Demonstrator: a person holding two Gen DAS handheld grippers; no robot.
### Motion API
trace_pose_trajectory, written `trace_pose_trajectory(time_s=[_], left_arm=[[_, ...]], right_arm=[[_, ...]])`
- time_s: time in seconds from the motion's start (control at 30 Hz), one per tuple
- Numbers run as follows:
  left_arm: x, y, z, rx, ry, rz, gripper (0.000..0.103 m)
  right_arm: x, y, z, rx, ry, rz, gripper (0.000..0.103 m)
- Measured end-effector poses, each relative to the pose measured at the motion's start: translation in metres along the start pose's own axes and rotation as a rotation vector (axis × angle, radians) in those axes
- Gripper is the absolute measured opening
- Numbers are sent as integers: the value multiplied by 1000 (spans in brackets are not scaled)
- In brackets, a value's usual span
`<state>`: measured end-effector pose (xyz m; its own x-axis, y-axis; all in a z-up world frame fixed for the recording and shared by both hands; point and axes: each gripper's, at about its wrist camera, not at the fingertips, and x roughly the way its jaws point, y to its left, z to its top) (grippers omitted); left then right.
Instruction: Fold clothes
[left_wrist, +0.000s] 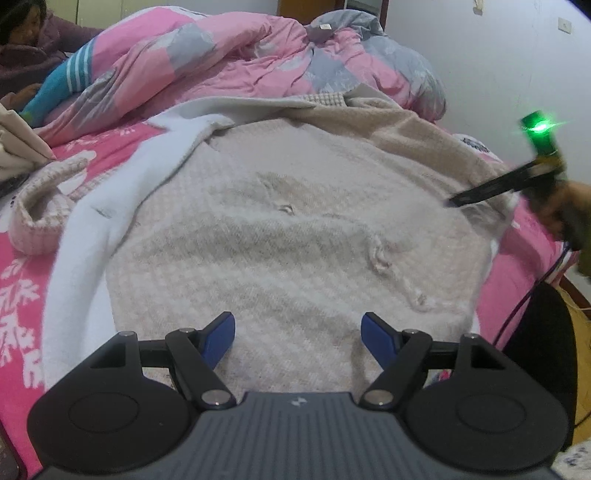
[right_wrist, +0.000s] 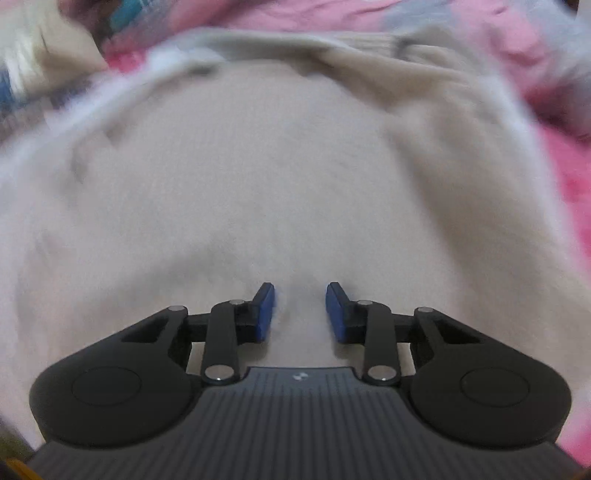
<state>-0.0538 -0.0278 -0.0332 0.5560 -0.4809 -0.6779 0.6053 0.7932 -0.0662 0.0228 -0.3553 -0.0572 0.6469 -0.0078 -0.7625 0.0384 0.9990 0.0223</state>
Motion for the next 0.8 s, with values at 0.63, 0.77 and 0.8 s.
trace_pose_trajectory(time_s=[0.63, 0.77, 0.8], left_arm=[[8, 4, 1, -8, 25, 43, 76], [8, 2, 0, 2, 29, 51, 76], [8, 1, 1, 2, 29, 51, 76]], right_arm=[[-72, -107, -40, 205, -48, -344, 0], [-87, -50, -48, 58, -86, -162, 4], [-84, -35, -56, 2, -50, -123, 5]])
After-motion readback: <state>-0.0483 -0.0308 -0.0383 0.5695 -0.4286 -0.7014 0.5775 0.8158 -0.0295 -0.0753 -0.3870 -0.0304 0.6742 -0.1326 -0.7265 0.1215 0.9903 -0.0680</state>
